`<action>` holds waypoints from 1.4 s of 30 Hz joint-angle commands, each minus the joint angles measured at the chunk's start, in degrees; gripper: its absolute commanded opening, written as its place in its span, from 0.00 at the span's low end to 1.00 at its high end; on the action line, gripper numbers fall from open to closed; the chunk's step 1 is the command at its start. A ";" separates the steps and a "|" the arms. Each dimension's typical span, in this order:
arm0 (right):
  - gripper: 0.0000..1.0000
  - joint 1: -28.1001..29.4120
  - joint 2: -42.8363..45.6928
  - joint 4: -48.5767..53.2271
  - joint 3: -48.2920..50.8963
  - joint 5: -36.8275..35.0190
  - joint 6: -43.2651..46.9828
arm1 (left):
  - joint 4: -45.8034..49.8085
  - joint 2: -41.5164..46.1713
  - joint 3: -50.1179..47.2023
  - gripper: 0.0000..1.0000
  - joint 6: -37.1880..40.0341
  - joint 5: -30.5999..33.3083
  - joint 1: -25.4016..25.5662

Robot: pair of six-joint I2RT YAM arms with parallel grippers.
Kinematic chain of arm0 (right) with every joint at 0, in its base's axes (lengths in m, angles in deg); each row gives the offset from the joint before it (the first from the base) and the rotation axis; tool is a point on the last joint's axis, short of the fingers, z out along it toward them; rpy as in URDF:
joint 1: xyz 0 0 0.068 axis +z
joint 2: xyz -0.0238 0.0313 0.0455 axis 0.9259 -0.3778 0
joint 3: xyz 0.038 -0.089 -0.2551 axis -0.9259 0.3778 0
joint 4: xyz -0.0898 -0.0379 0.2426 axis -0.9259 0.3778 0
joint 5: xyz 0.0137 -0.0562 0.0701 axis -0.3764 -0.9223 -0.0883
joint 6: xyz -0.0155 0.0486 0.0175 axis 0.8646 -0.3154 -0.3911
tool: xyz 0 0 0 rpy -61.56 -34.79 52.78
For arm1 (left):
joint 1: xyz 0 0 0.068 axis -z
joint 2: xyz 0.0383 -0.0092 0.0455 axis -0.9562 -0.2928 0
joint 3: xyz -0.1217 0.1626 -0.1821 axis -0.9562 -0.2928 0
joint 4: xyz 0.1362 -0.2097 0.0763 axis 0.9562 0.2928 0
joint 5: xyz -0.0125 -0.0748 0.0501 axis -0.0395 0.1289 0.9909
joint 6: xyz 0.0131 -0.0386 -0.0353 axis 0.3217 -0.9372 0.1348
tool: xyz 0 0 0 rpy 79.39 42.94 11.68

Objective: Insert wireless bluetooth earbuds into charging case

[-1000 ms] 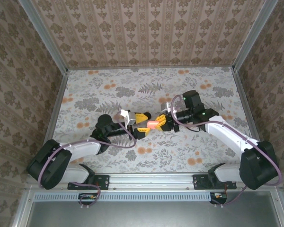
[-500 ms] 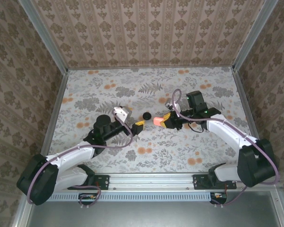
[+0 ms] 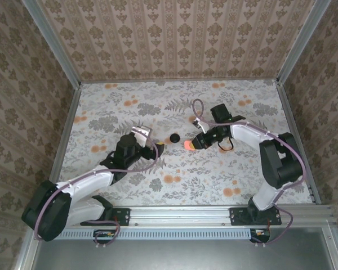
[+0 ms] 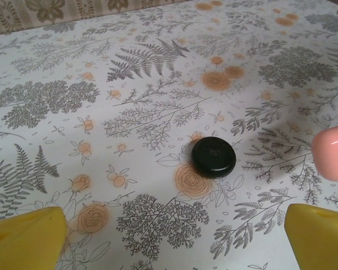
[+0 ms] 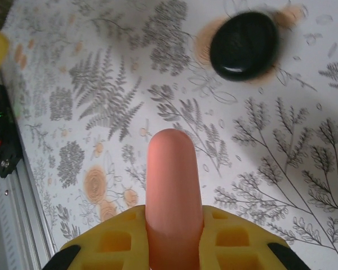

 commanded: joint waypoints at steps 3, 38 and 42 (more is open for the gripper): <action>0.18 -0.66 -6.43 6.85 -4.71 -1.78 -2.17 | 2.54 -1.05 2.13 1.00 -0.98 1.77 -0.65; 0.73 -6.55 7.38 -6.13 1.27 -23.74 -8.08 | 13.13 4.87 6.26 1.00 5.57 24.93 -10.19; 0.79 -9.31 15.65 -17.62 10.03 -30.01 -9.73 | 9.26 7.17 2.86 1.00 6.52 29.24 -14.41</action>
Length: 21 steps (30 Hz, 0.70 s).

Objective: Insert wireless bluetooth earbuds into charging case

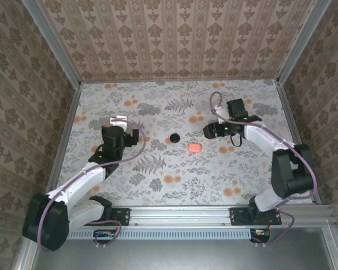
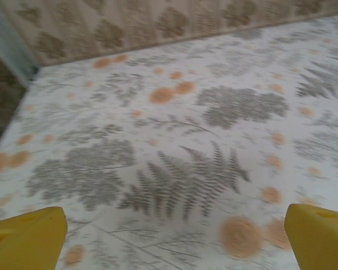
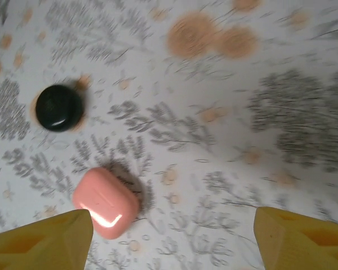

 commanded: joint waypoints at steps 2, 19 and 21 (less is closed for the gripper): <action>1.00 -2.67 6.89 -14.65 9.10 -9.88 -2.27 | -4.40 2.19 -4.06 1.00 2.98 8.70 -3.69; 1.00 -8.70 14.97 -53.62 35.26 -20.76 -0.48 | -27.80 -8.08 -12.89 1.00 7.59 2.95 -12.25; 1.00 -8.74 13.78 -59.27 36.69 -20.70 -0.80 | -33.14 -11.34 -12.97 1.00 8.91 1.67 -12.42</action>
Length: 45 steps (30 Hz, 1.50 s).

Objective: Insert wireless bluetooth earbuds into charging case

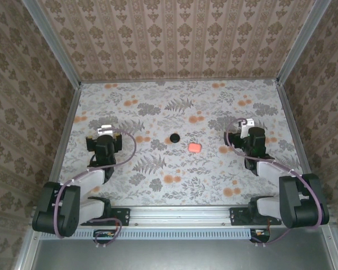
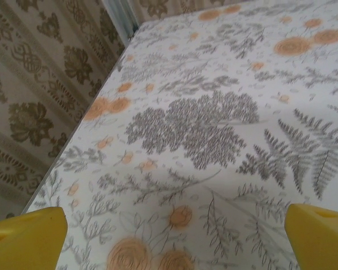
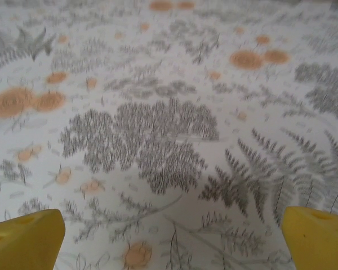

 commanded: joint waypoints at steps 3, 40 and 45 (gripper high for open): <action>1.00 -0.27 -4.52 -15.88 1.23 -1.33 -1.74 | -19.07 -8.57 0.24 1.00 5.63 -3.75 -0.77; 1.00 -1.71 -15.71 -18.78 -2.65 0.23 -3.85 | -17.83 -19.17 5.64 1.00 -1.03 -16.80 -10.78; 1.00 -1.78 -15.74 -18.89 -2.61 0.23 -3.85 | -17.79 -19.29 5.73 1.00 -1.08 -16.93 -10.82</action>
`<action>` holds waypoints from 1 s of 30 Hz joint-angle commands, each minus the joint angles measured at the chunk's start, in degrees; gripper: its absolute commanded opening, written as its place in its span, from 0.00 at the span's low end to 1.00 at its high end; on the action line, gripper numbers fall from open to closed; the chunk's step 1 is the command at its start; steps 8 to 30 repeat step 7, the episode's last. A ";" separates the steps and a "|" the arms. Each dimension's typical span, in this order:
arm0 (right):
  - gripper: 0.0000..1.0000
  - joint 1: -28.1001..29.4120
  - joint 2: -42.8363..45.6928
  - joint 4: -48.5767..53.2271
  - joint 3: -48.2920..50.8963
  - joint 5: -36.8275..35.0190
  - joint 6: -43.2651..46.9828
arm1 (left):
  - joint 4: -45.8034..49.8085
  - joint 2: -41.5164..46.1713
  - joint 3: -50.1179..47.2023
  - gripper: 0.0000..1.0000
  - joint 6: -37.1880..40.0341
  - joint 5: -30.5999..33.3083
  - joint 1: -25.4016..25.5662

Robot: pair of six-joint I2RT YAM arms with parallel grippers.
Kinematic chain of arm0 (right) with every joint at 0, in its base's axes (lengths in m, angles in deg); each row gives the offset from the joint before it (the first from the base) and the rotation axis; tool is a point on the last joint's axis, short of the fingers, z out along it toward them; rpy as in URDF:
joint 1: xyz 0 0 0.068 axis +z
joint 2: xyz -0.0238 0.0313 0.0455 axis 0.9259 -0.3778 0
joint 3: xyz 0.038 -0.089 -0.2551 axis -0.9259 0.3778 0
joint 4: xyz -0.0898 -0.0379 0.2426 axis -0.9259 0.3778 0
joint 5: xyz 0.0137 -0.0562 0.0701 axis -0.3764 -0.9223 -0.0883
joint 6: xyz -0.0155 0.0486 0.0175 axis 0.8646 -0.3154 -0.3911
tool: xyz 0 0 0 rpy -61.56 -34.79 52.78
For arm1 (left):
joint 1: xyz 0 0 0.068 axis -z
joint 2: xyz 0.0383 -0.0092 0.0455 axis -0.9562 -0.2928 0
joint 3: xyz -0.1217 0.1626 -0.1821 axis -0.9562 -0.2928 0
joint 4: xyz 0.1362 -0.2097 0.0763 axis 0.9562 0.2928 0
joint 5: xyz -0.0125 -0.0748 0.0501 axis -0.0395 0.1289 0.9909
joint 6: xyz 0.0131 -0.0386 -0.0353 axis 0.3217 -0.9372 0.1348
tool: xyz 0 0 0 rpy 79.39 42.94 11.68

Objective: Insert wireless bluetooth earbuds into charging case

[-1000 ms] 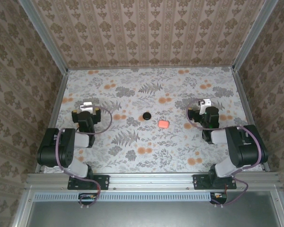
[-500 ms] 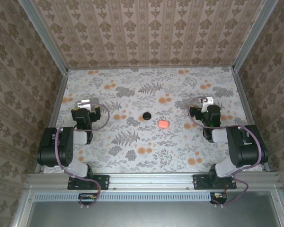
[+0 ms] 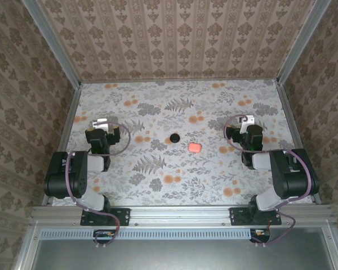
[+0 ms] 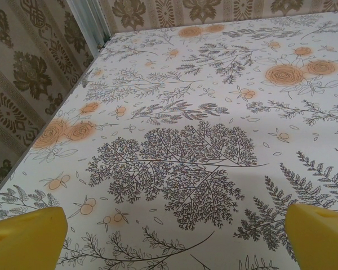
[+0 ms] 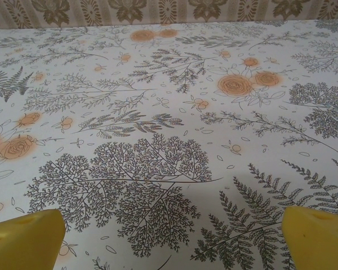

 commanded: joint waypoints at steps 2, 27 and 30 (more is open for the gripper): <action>1.00 -0.38 0.10 -0.97 -0.79 0.88 -0.61 | 0.74 0.25 1.16 1.00 -1.42 -1.37 -0.46; 1.00 -0.38 0.13 -1.05 -0.79 0.92 -0.61 | 0.56 0.31 1.09 1.00 -1.09 -1.03 -0.13; 1.00 -0.38 0.13 -1.05 -0.79 0.92 -0.61 | 0.56 0.31 1.09 1.00 -1.09 -1.03 -0.13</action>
